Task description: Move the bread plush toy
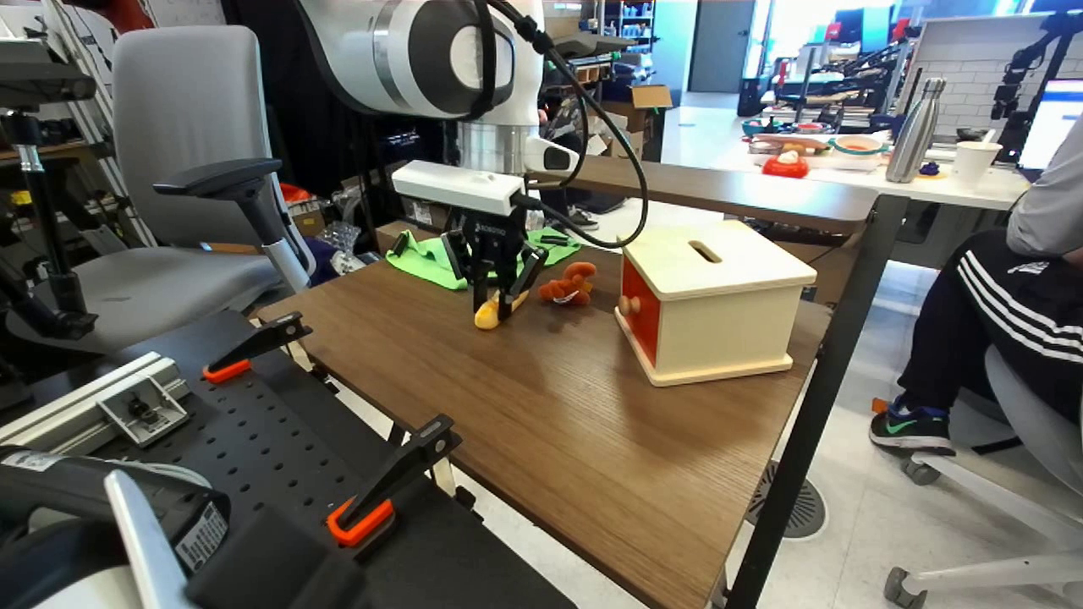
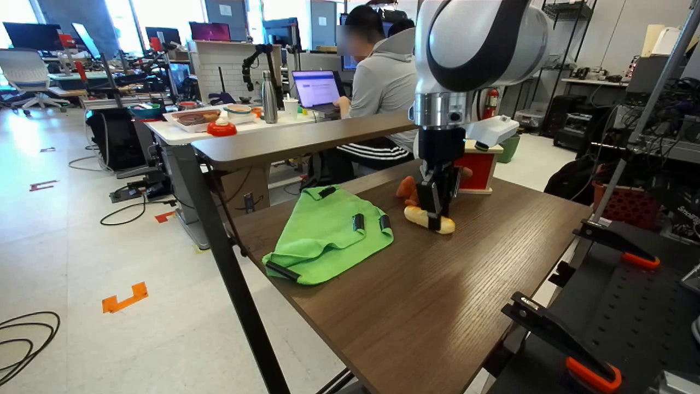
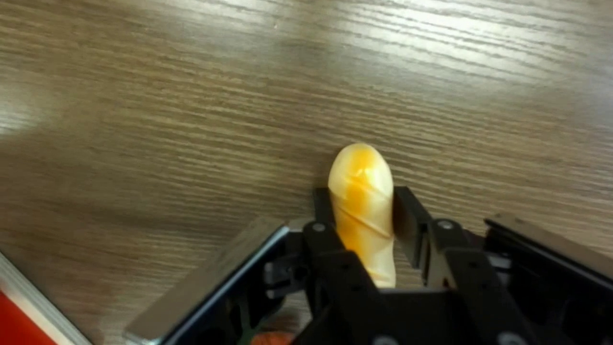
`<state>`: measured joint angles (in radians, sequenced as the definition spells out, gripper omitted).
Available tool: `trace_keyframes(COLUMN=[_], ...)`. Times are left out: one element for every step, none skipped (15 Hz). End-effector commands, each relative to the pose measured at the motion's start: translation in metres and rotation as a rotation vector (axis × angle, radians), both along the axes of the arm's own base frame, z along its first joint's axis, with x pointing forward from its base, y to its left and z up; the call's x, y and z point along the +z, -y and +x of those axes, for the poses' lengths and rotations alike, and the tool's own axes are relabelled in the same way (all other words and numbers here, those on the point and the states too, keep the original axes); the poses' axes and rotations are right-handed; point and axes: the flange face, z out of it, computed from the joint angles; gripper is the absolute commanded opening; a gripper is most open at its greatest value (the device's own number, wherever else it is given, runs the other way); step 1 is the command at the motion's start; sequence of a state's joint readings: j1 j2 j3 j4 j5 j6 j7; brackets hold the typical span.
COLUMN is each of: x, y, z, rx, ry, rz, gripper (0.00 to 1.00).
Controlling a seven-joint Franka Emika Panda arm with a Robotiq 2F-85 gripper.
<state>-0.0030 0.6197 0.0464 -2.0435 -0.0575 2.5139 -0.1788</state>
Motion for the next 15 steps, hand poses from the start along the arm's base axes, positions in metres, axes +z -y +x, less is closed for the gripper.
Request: trace_keyframes(x=[-0.004,-0.001,0.002,0.007,0.01,0.018,0.025,0.035,0.046,0.058,0.072,0.085,0.095,0.069,0.081], y=[0.001,0.001,0.001,0.001,0.002,0.001,0.002,0.002,0.003,0.004,0.008,0.014,0.023,0.01,0.016], z=[0.008,0.006,0.003,-0.001,-0.005,-0.012,-0.02,-0.028,-0.037,-0.045,-0.056,-0.063,-0.068,-0.044,-0.051], rx=[0.007,0.006,0.005,0.005,0.007,0.007,-0.003,-0.002,-0.002,-0.013,-0.037,-0.066,-0.092,-0.064,-0.08], ry=[0.003,0.002,0.002,0.006,0.012,0.02,0.018,0.024,0.032,0.05,0.067,0.08,0.089,0.049,0.061], rz=[-0.012,-0.007,-0.006,-0.006,-0.005,-0.004,-0.003,0.003,0.008,0.012,0.024,0.04,0.043,0.024,0.027], gripper=[0.67,0.73,0.82,0.88,0.95,1.0,1.0,1.0,1.0,1.0,1.0,1.0,1.0,1.0,1.0])
